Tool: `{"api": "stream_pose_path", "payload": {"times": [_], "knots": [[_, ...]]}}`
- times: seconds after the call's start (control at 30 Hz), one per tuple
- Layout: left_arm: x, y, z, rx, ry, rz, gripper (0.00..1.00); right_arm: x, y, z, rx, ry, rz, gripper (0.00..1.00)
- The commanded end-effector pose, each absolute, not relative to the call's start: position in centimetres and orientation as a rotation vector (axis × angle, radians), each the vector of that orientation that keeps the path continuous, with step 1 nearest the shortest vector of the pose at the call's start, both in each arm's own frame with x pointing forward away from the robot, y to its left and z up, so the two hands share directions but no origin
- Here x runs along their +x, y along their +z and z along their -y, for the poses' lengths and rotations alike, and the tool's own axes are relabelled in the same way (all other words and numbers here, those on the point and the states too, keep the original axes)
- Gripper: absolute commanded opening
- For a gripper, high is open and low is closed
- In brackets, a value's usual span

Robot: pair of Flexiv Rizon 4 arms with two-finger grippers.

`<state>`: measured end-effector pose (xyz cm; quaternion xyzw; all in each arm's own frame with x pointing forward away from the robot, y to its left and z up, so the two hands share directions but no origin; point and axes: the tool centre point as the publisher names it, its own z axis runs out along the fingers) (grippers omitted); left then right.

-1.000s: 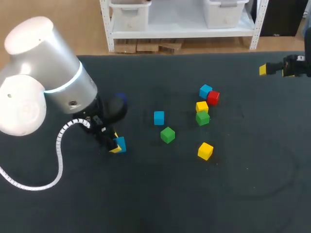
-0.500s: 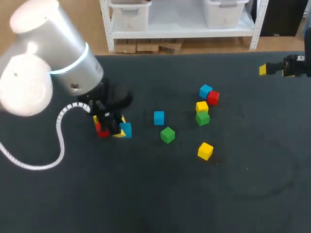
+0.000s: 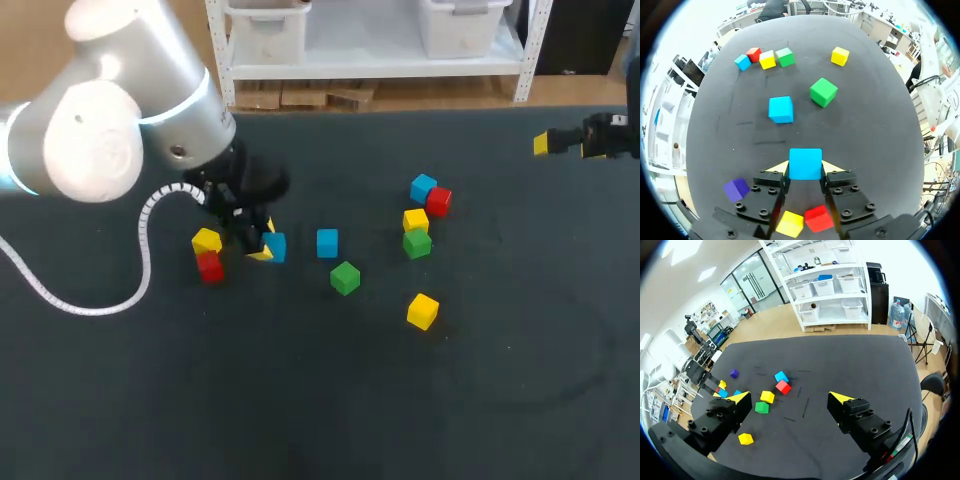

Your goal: Place the blue cubes, place green cubes on the blue cubes, place the yellow cubes on the green cubes, then place the red cubes on the yellow cubes, and place purple cube on the red cubes.

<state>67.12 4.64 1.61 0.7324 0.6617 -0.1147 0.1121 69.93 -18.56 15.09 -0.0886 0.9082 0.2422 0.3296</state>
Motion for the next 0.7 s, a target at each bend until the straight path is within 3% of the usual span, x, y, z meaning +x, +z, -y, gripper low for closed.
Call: {"api": "stream_pose_path", "payload": {"times": [0.03,0.7], "knots": [[68.6,0.8,-4.3,2.173,-0.385,-1.947,0.00,69.9,15.1,18.5,-0.230,0.632,-2.376,1.00],[69.7,-0.4,-2.5,2.133,-0.412,-1.956,0.00,69.9,15.1,18.5,-0.230,0.632,-2.376,1.00]]}}
